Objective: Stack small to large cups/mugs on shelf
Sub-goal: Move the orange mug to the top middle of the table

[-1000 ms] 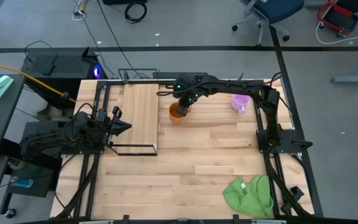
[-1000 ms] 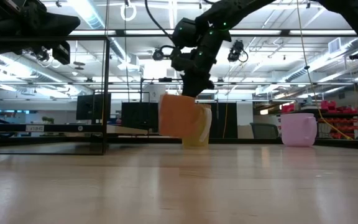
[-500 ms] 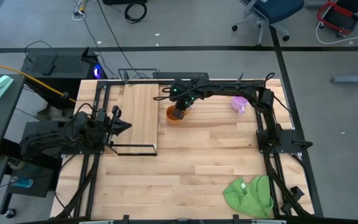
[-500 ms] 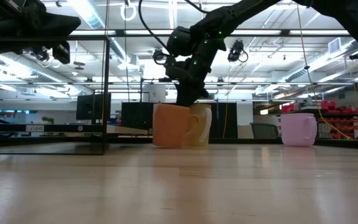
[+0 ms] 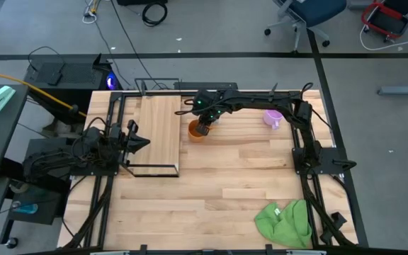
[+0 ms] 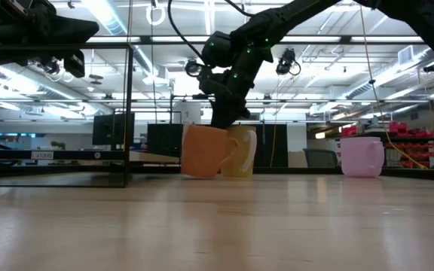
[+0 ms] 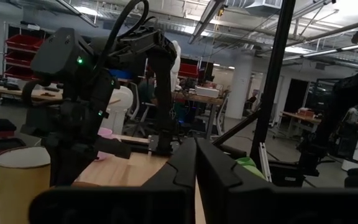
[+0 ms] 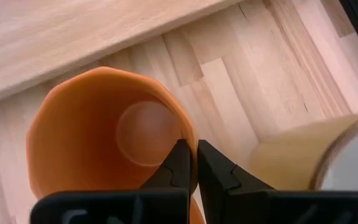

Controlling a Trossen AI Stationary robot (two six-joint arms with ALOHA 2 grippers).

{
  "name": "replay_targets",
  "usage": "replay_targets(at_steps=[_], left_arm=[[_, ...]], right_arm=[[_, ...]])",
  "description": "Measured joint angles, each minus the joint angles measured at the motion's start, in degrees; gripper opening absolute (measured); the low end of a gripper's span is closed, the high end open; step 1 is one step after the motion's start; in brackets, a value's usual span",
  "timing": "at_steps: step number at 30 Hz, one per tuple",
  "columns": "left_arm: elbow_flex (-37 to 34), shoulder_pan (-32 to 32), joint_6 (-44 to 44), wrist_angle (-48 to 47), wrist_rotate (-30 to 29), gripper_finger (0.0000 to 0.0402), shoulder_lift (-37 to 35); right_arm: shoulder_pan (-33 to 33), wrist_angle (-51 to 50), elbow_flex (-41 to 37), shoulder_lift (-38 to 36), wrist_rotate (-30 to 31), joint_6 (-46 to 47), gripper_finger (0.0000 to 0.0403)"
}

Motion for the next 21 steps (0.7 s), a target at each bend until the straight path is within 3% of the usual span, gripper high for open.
replay_targets(at_steps=[21], left_arm=[[0.0, 0.0, 0.1, 0.0, 0.0, 0.0012, 0.0]], right_arm=[[0.0, 0.3, 0.0, 0.0, -0.7, -0.1, 0.0053]])
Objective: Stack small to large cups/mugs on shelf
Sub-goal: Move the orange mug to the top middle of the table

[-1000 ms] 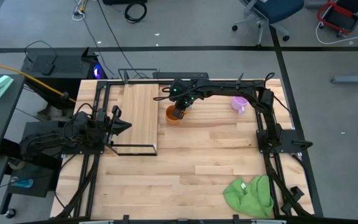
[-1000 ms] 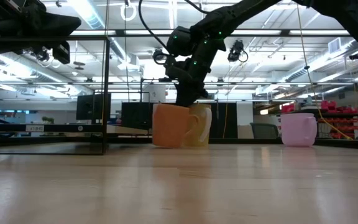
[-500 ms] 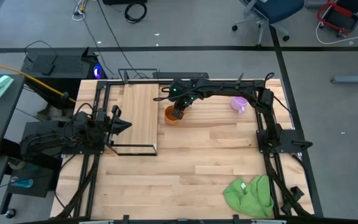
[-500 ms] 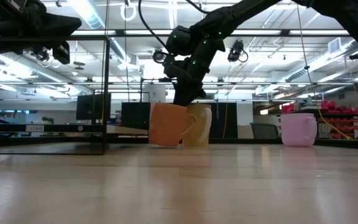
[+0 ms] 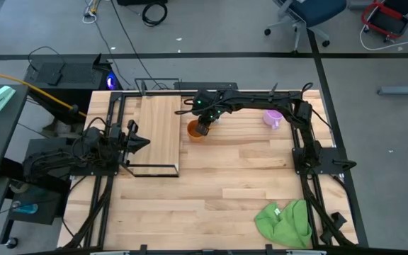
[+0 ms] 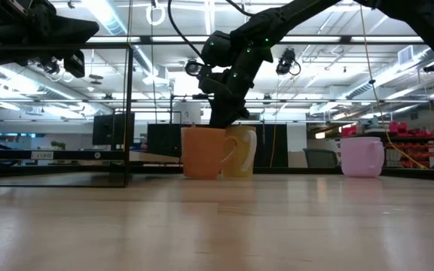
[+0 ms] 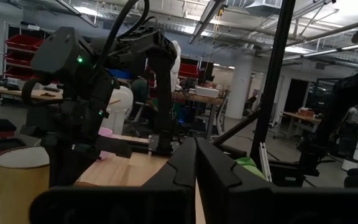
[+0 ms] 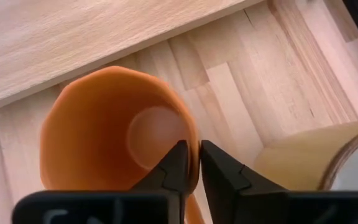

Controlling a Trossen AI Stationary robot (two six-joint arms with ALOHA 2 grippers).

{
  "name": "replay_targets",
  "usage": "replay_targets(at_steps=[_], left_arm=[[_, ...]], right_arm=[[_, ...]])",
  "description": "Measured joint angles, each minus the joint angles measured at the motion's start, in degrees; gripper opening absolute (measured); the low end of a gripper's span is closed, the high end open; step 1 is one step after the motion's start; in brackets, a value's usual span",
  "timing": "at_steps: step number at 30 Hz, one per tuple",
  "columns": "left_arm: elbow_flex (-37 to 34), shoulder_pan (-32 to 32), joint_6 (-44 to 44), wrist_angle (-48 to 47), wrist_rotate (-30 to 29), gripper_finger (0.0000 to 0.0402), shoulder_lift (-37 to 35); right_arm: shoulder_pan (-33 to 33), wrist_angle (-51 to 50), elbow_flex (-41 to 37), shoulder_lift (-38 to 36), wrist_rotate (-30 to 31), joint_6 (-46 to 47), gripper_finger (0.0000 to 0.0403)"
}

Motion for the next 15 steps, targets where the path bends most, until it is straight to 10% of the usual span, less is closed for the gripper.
replay_targets(at_steps=[15], left_arm=[[0.0, 0.0, 0.0, 0.0, 0.0, 0.0017, 0.0]], right_arm=[[-0.2, 0.4, 0.0, 0.0, 0.1, 0.0, 0.0076]])
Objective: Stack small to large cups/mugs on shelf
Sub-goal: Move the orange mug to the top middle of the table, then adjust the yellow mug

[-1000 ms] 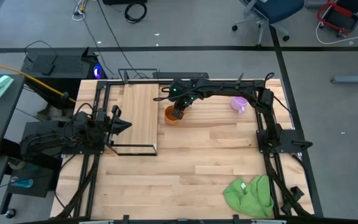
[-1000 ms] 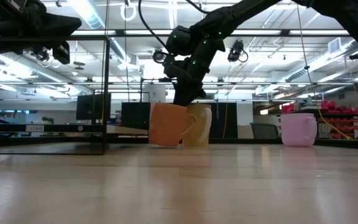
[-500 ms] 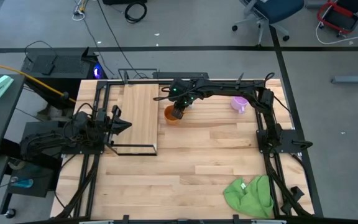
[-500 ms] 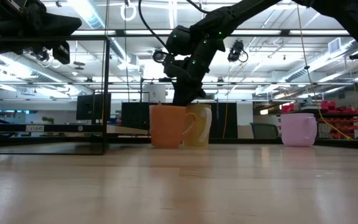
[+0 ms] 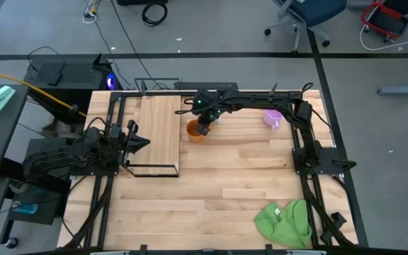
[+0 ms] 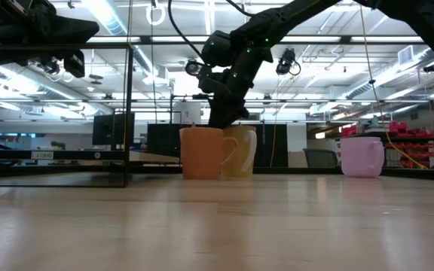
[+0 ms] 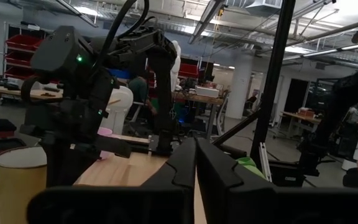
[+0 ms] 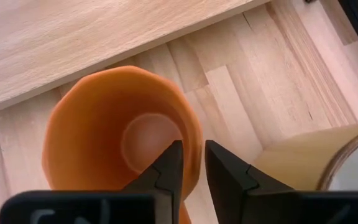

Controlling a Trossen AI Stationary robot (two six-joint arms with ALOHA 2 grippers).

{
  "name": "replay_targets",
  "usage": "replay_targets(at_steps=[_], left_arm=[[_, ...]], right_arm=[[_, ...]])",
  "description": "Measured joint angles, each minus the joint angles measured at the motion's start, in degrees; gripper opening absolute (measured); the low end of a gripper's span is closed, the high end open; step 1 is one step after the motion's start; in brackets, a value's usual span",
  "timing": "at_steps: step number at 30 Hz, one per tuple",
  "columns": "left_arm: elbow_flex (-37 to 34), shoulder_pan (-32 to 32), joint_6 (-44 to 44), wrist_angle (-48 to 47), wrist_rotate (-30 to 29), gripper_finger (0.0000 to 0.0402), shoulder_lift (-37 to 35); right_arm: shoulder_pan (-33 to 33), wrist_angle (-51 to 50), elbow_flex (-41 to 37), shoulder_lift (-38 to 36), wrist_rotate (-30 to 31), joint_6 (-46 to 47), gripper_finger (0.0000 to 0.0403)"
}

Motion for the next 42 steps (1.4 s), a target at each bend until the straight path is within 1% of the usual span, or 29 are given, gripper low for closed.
replay_targets(at_steps=[4, 11, 16, 20, 25, 27, 32, 35, 37, 42], left_arm=[[0.0, 0.0, 0.0, 0.0, 0.0, 0.0018, 0.0], [-0.1, 0.0, -0.1, 0.5, 0.0, 0.0029, 0.0], [-0.1, 0.0, -0.1, 2.0, -0.2, 0.0027, 0.0], [-0.1, 0.0, 0.0, 4.3, -0.2, 0.0023, 0.0], [-0.1, 0.0, 2.5, 7.3, -0.4, 0.0029, 0.0], [-0.1, 0.0, 3.8, 8.2, -1.1, 0.0030, 0.0], [-0.1, 0.0, 7.5, 11.0, -5.9, 0.0030, 0.0], [-0.1, 0.0, 10.0, 12.3, -9.7, 0.0025, 0.0], [-0.1, 0.0, 10.7, 12.3, -11.6, 0.0022, 0.0], [-0.1, 0.0, 11.1, 12.2, -13.4, 0.0019, 0.0]], right_arm=[[-0.6, -0.5, 0.0, -0.8, 0.0, 0.0, 0.0081], [-1.5, -3.0, 0.1, -4.7, 0.0, 0.7, 0.0085], [-1.8, -4.2, 1.8, -9.2, -0.1, 0.6, 0.0085], [-2.9, -3.8, 3.8, -13.6, 1.1, 1.4, 0.0085], [-6.2, -2.5, 5.6, -19.0, 1.4, 2.2, 0.0084], [-7.7, -0.1, 6.0, -21.5, 1.4, 2.0, 0.0084], [-12.7, 3.8, 7.3, -25.7, 1.4, 2.2, 0.0084], [-16.3, 3.5, 9.0, -26.0, 1.0, 3.0, 0.0084], [-18.7, 2.6, 10.4, -25.1, -0.7, 4.8, 0.0084], [-21.3, -2.2, 11.6, -18.5, -5.7, 6.5, 0.0084]])
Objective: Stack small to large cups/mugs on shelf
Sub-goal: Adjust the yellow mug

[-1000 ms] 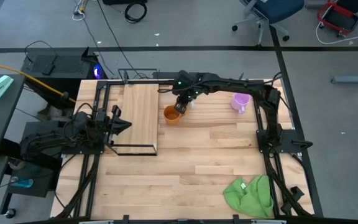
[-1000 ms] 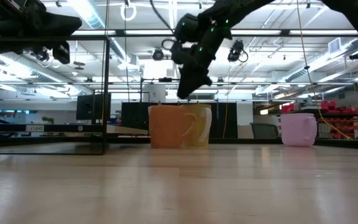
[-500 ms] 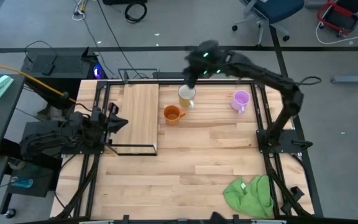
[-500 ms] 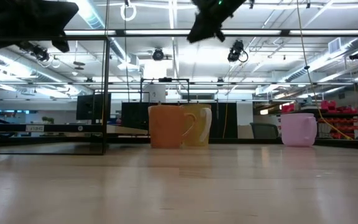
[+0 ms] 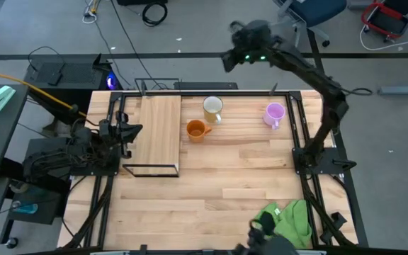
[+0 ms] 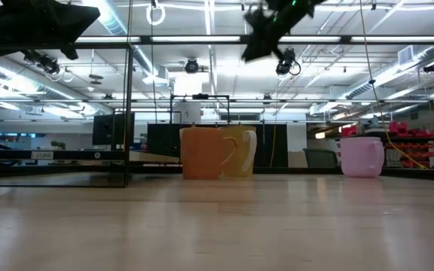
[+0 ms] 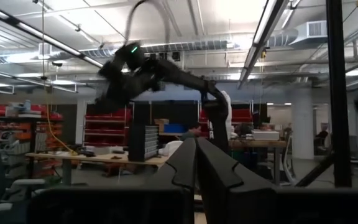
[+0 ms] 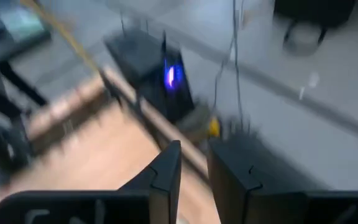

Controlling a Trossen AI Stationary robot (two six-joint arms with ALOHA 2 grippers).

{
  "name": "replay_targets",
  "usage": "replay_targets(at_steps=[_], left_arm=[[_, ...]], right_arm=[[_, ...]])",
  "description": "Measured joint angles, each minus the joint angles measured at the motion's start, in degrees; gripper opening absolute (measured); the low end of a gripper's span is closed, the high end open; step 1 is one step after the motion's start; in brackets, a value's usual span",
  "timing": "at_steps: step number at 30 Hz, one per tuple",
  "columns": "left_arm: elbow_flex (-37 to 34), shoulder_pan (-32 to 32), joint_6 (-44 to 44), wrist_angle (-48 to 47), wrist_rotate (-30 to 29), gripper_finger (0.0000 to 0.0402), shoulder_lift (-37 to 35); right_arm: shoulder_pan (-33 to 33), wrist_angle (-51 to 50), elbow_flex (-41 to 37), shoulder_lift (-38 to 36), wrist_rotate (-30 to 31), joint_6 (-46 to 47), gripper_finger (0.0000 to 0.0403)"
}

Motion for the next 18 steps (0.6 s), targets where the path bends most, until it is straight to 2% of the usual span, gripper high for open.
replay_targets(at_steps=[8, 18], left_arm=[[0.0, 0.0, 0.0, -1.2, -0.1, 0.0027, 0.0], [0.0, 0.0, -0.1, -3.4, -0.1, 0.0022, 0.0]], right_arm=[[-0.4, -17.4, -0.1, 12.1, 2.6, -4.0, 0.0084], [1.1, -17.3, -0.1, 18.0, 2.8, -5.4, 0.0084]])
